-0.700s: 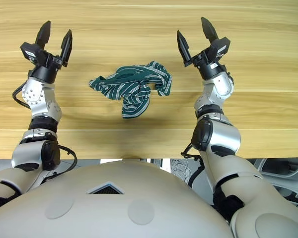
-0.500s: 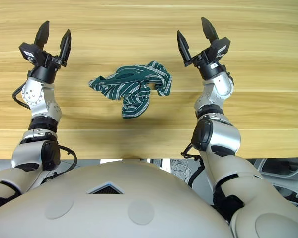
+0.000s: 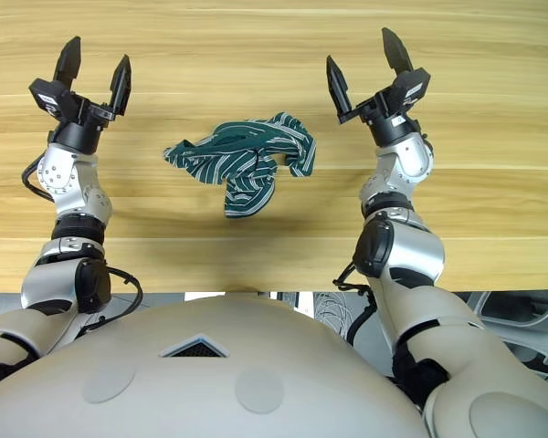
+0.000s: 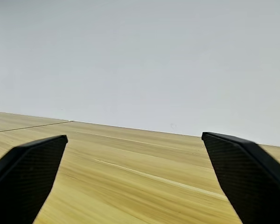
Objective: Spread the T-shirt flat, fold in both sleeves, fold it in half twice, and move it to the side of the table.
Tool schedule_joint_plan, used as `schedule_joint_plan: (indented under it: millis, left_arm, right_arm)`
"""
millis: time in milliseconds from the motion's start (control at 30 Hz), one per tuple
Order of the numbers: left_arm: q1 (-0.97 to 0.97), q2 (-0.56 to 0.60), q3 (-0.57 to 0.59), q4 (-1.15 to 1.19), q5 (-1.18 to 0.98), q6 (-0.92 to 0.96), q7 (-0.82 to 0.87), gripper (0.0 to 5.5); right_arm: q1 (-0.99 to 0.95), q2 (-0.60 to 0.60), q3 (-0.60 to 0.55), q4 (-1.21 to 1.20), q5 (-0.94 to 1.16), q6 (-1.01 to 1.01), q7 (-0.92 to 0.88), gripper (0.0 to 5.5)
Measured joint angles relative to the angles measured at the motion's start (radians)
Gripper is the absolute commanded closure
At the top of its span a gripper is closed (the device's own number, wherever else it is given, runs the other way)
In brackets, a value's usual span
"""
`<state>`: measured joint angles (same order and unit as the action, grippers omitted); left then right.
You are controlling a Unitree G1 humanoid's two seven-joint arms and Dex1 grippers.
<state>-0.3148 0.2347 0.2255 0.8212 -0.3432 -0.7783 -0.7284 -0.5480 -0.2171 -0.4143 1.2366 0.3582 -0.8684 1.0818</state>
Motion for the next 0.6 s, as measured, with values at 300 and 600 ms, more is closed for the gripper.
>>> schedule_joint_plan:
  millis: [300, 600]
  left_arm:
    - [0.012, 0.010, 0.017, 0.000, -0.003, -0.001, -0.026, 1.43]
    - [0.026, 0.011, 0.022, -0.006, -0.008, -0.001, -0.056, 1.43]
  right_arm:
    - [0.007, -0.007, 0.007, -0.013, 0.001, 0.000, 0.065, 0.12]
    - [0.011, -0.007, 0.007, -0.017, 0.001, 0.000, 0.074, 0.12]
